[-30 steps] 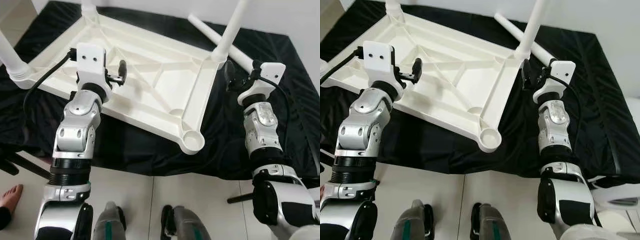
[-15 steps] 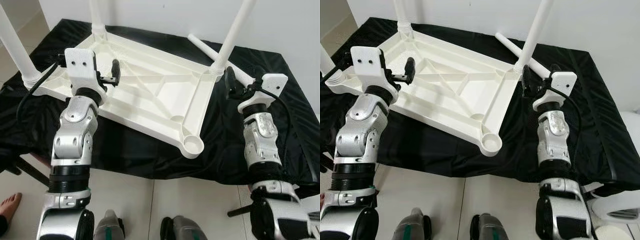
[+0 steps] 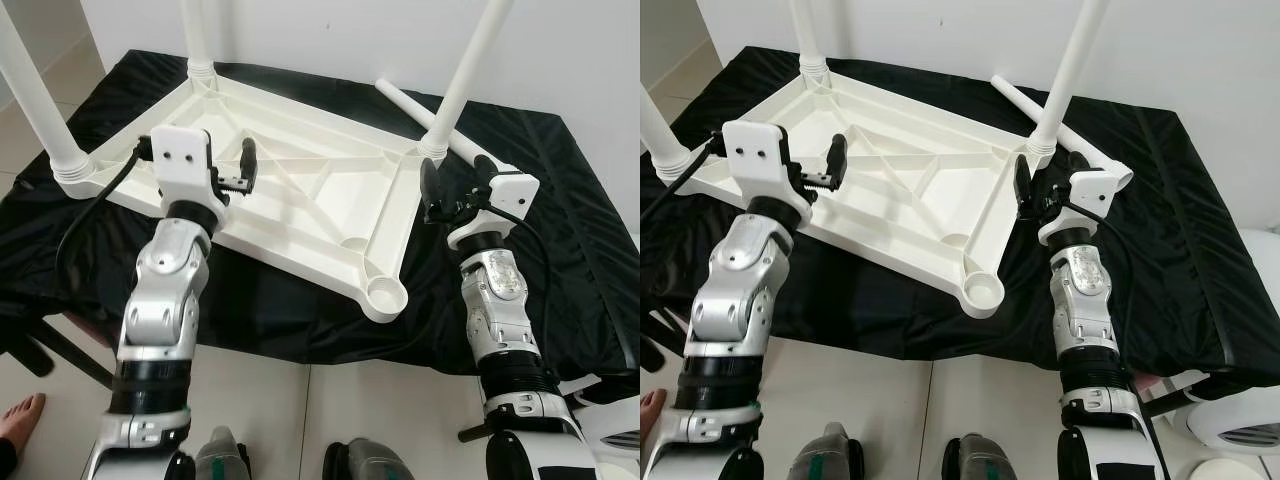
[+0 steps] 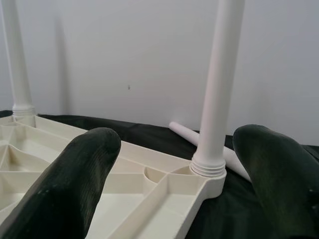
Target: Building children table
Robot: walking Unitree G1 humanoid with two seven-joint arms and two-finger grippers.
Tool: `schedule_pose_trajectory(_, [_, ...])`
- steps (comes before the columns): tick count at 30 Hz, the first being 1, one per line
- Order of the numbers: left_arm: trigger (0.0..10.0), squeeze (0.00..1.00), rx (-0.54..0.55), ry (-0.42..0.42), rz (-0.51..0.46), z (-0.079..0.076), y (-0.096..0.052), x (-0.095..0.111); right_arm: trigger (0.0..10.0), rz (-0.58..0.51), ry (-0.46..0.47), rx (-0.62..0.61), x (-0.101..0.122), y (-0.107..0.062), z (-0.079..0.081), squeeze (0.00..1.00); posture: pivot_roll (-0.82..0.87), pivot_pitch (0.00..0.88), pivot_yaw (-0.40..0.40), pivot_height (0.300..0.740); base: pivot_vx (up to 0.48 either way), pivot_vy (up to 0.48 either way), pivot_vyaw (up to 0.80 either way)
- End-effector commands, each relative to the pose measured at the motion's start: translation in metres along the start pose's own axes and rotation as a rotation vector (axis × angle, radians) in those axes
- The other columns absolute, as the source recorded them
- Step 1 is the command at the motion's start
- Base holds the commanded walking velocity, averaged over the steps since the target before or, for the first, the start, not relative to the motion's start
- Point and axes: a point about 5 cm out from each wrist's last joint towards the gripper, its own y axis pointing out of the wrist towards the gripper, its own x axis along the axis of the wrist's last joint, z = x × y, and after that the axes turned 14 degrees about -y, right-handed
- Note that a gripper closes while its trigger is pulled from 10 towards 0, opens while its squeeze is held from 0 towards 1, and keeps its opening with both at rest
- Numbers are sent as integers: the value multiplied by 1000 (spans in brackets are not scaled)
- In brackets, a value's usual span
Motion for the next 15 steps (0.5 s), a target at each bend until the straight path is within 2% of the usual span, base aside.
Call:
schedule_pose_trajectory(1, [10000, 0, -16, 48, -26, -4, -2, 4, 10000, 12, -17, -43, 2, 3, -13, 0, 56, 0, -50, 740, 0, 0, 0])
schedule_pose_trajectory(2, [10000, 0, -16, 48, -26, -4, -2, 4, 10000, 12, -17, -43, 2, 3, -13, 0, 56, 0, -50, 740, 0, 0, 0])
schedule_pose_trajectory(4, [10000, 0, -80, 86, -26, -11, -3, 7, 10000, 24, -35, -77, 4, 11, -24, 0, 59, 0, -50, 740, 0, 0, 0])
schedule_pose_trajectory(7, [10000, 0, -166, 107, -15, -21, -3, 12, 10000, 32, -59, -105, 7, 22, -33, 0, 70, 55, -51, 740, 0, 0, 0])
schedule_pose_trajectory(8, [10000, 0, -166, 107, -15, -21, -3, 12, 10000, 32, -59, -105, 7, 22, -33, 0, 70, 55, -51, 740, 0, 0, 0])
schedule_pose_trajectory(9, [10000, 0, -216, 122, -7, -26, -3, 13, 10000, 41, -66, -118, 8, 29, -36, 0, 70, 55, -51, 740, 0, 0, 0])
schedule_pose_trajectory(10, [10000, 0, -265, 127, 0, -32, -4, 14, 10000, 49, -69, -122, 9, 34, -39, 0, 77, 95, -45, 740, 0, 0, 0])
schedule_pose_trajectory(15, [10000, 0, -362, 118, 21, -46, -3, 17, 10000, 62, -81, -133, 11, 44, -42, 0, 88, 161, -34, 740, 0, 0, 0])
